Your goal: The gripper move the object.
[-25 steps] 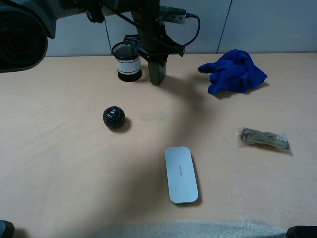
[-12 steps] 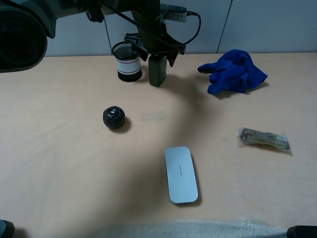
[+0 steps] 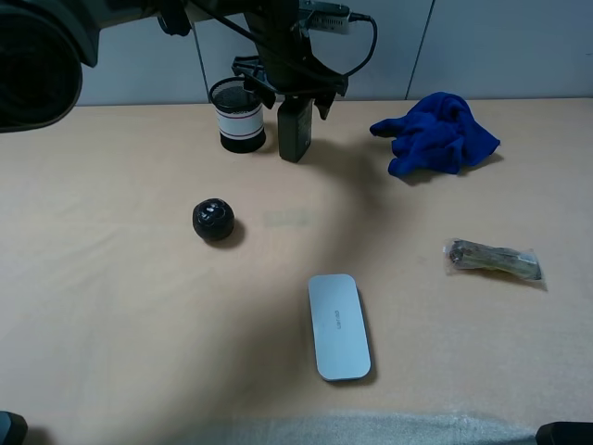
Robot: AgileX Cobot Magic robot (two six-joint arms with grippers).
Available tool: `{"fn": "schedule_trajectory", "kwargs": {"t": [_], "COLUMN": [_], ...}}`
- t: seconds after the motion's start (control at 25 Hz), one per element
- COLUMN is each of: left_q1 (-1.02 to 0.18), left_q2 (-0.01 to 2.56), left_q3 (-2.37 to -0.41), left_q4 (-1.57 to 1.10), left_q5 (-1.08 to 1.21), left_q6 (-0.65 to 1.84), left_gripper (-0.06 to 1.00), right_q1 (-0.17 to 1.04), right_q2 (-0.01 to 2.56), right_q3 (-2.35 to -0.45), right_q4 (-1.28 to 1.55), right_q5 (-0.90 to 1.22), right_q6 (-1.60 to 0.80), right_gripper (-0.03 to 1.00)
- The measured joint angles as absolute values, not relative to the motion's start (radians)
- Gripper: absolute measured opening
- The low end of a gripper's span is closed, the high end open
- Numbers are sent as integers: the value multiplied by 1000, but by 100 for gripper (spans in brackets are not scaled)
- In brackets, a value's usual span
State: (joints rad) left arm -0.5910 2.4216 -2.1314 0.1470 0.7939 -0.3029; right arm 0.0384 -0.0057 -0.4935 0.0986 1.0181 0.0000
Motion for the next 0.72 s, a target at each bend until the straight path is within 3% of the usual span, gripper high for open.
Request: {"fn": "schedule_trajectory", "kwargs": {"t": [0.72], "left_q1": [-591], "left_q2": [2293], "left_q3": [-2131], "left_q4": [144], "left_q5": [1008], "left_q6": [-297], "left_gripper": [85], "right_q1": [38], "right_q2": [-6], "right_q3": [-493], "right_q4": [100], "right_q5": [1019], "right_q6": [0], "right_gripper": [69]}}
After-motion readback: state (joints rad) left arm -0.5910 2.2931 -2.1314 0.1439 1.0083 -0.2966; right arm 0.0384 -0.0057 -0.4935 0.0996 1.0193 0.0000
